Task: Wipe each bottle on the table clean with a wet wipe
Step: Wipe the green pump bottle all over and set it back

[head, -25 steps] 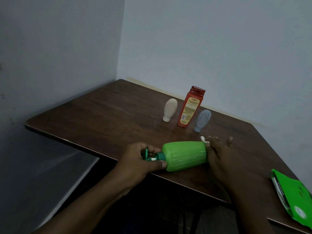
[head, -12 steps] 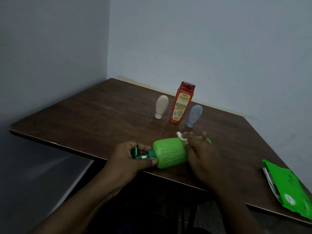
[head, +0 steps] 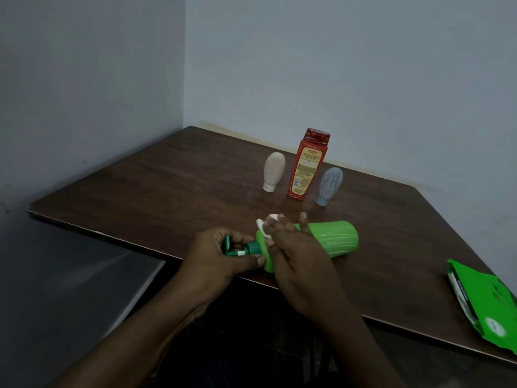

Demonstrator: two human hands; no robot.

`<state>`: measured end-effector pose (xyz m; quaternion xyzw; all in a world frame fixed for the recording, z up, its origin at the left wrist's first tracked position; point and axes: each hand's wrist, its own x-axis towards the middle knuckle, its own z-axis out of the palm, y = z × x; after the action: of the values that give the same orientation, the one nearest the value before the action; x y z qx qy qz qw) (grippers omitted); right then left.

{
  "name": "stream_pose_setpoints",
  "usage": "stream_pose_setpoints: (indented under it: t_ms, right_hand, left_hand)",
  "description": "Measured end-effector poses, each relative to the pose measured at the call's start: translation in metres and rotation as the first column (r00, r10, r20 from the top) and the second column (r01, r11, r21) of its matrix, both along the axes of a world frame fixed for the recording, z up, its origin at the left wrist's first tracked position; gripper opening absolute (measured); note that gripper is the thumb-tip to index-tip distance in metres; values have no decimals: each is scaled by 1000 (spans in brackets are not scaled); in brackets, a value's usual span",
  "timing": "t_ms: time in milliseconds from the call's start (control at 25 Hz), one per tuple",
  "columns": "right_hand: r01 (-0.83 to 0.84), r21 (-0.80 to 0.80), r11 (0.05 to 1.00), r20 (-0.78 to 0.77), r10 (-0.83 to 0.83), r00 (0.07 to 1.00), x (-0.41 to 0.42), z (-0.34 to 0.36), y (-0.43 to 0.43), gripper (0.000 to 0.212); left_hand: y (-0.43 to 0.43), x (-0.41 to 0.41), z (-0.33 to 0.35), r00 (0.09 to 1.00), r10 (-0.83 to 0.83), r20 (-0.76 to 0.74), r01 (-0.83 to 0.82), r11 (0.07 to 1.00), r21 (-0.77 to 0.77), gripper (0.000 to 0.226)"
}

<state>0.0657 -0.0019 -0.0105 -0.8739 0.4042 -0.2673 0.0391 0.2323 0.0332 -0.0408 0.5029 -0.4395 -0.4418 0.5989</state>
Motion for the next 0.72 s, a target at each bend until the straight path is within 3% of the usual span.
stream_pose_setpoints:
  t_ms: [160, 440, 720]
  right_hand:
    - [-75, -113, 991, -58, 69, 996, 2, -11, 5, 47]
    - [15, -409, 912, -53, -40, 998, -27, -72, 43, 48]
    - [13, -288, 958, 4, -12, 1000, -5, -41, 21, 51]
  left_hand:
    - [4, 1, 4, 1000, -19, 10, 19, 1000, 4, 27]
    - [3, -1, 7, 998, -35, -51, 37, 998, 42, 32]
    - [3, 1, 3, 999, -2, 47, 1, 1000, 12, 35]
